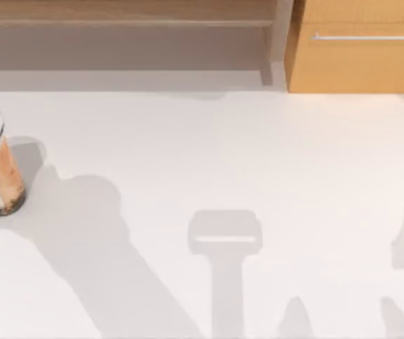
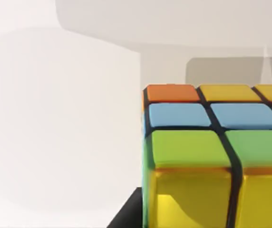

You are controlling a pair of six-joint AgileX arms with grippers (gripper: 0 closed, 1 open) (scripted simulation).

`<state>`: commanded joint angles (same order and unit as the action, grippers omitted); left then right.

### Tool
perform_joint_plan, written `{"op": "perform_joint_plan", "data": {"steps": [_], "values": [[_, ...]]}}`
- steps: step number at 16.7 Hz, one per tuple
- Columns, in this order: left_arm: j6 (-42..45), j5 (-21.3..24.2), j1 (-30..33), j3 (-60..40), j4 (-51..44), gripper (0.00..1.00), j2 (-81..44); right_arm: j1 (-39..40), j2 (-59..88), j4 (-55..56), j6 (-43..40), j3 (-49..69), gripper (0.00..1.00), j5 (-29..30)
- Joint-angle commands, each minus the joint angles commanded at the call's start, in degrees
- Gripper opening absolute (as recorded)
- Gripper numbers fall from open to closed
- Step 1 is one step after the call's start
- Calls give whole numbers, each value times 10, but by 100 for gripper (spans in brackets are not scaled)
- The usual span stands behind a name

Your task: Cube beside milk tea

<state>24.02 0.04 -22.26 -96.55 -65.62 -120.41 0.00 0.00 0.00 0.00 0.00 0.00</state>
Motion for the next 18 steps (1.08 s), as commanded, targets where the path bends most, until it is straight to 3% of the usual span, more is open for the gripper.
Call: {"op": "perform_joint_plan", "data": {"steps": [18], "values": [[-1, 0, -4, 16, 38, 0, 2, 0, 0, 0, 0, 0, 100, 0]]}}
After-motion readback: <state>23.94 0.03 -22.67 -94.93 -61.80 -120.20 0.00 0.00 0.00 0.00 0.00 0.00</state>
